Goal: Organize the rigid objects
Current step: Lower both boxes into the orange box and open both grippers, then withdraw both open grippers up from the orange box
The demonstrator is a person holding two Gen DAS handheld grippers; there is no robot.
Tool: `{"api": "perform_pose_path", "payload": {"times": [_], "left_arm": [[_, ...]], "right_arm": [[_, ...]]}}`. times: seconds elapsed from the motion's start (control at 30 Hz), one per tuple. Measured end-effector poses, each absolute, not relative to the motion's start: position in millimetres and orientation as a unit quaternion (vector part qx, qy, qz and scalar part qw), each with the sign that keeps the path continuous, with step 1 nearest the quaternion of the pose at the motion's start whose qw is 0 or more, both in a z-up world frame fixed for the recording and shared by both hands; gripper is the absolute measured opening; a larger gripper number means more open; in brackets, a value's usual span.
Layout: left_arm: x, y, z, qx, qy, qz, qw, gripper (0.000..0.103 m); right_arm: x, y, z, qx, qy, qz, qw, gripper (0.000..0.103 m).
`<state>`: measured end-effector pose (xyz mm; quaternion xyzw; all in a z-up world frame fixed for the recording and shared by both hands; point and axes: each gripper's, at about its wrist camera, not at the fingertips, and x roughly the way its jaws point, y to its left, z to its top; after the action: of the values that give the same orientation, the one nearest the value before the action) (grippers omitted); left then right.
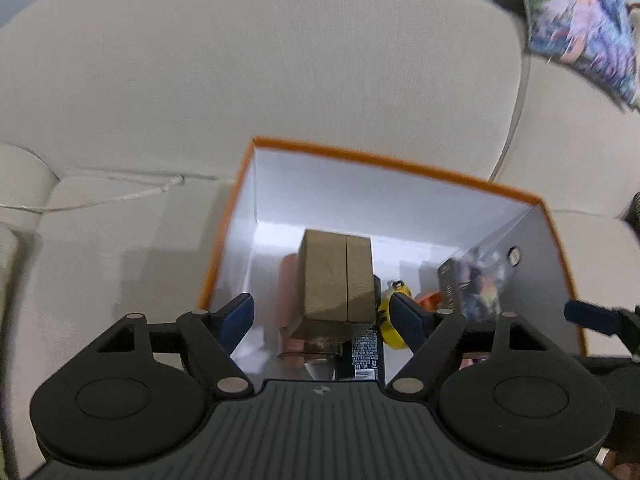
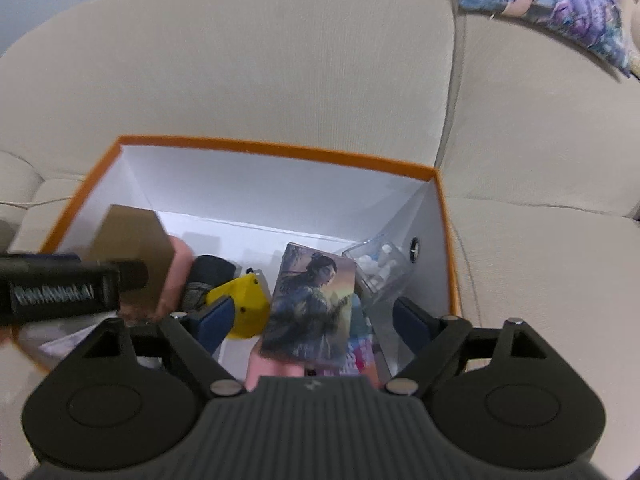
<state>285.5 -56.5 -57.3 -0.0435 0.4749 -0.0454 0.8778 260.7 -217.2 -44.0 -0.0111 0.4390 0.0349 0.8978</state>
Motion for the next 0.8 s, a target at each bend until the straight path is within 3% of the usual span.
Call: {"api": "perform_pose_path", "payload": {"times": [0.27,0.8], "left_arm": [[225,-49,-27,-0.061,0.471,-0.045,0.879,0.091],[146,-58,-18,-0.033,0.462,-0.003,0.886,0.095]], "right_arm": [[188,-224,-12,0.051,0.408,0.027,0.911,0.093],[118,-231,-18,0.003,0.394,-0.027,0.918,0.094]]}}
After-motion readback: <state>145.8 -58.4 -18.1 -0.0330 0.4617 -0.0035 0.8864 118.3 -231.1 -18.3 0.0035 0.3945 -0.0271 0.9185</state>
